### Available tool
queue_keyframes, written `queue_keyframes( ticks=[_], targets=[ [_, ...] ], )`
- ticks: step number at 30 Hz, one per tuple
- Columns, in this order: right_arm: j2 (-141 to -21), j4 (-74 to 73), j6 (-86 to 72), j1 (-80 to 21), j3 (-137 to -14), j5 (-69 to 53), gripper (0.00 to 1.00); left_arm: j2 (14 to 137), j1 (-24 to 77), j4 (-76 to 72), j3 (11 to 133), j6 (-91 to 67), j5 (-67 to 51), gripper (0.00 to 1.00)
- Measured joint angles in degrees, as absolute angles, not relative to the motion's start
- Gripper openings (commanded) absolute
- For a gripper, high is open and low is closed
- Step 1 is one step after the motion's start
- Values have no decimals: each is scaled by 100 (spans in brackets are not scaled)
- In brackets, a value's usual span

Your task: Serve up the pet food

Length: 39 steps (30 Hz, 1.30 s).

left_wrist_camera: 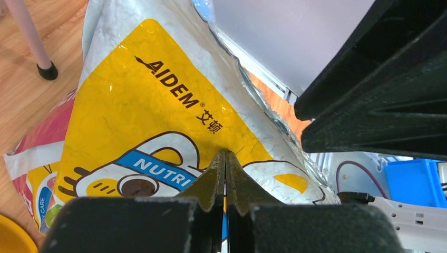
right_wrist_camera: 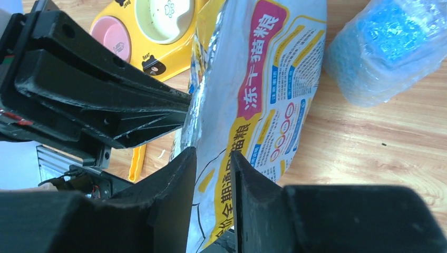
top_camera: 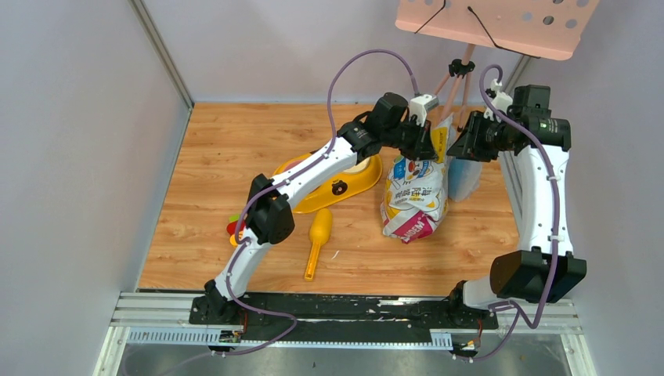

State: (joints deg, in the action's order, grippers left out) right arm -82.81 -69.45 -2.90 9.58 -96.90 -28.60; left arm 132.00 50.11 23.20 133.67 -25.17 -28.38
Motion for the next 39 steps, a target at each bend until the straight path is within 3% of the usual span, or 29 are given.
queue_keyframes(
  ticks=[39],
  targets=[
    [-7859, -7172, -242, 768, -9349, -2510, 30, 13179, 5011, 2508, 13367, -2414, -2836, 4]
  ],
)
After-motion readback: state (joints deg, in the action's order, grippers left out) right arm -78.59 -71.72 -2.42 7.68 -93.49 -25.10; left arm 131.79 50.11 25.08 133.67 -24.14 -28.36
